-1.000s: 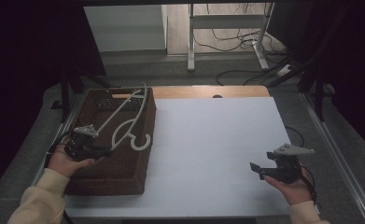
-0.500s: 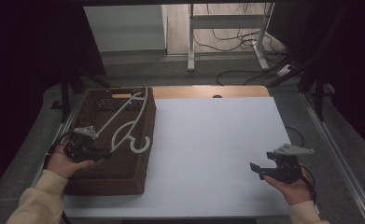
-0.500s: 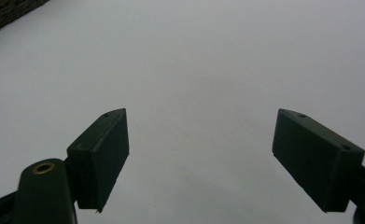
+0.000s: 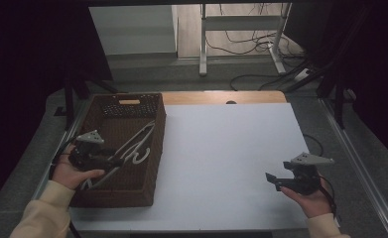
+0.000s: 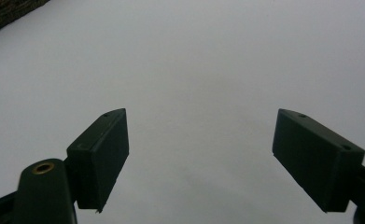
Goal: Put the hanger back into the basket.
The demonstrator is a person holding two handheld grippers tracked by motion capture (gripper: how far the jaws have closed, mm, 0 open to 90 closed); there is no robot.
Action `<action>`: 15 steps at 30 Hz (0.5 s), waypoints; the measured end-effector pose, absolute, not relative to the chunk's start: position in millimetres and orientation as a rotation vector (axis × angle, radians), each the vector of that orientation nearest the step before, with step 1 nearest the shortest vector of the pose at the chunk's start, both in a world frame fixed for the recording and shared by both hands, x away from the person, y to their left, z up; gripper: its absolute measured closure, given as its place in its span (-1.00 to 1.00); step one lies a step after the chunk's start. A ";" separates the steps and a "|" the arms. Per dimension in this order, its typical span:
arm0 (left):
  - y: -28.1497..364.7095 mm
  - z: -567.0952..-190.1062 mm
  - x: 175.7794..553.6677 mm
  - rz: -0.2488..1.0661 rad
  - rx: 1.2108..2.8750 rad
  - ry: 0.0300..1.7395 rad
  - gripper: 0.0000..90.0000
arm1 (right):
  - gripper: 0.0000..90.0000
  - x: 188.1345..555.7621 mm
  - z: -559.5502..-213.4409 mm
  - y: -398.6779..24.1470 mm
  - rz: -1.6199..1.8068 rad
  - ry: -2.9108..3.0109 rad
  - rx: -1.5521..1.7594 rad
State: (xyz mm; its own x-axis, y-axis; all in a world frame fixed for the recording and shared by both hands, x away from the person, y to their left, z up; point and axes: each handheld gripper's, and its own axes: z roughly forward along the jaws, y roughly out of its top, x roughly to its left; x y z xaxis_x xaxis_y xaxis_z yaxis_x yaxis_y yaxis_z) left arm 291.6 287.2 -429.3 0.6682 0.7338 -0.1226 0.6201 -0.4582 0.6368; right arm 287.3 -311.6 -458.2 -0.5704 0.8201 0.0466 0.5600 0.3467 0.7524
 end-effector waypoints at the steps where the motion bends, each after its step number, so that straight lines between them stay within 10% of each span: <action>1: 287.2 -429.3 291.6 0.221 2.217 1.039 -0.09 | -0.59 287.3 -458.2 -311.6 1.068 2.276 1.220; 15: 244.3 -412.1 260.6 0.324 2.047 1.002 -0.54 | -0.59 288.0 -457.0 -310.5 1.078 2.279 1.208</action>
State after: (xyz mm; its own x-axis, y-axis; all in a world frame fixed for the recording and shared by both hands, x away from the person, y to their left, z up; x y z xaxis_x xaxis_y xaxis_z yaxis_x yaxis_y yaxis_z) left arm 260.6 244.3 -412.1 0.6507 0.7506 -0.1150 0.5408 -0.3519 0.7640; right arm 288.0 -310.5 -457.0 -0.5785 0.8143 0.0471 0.5530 0.3490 0.7566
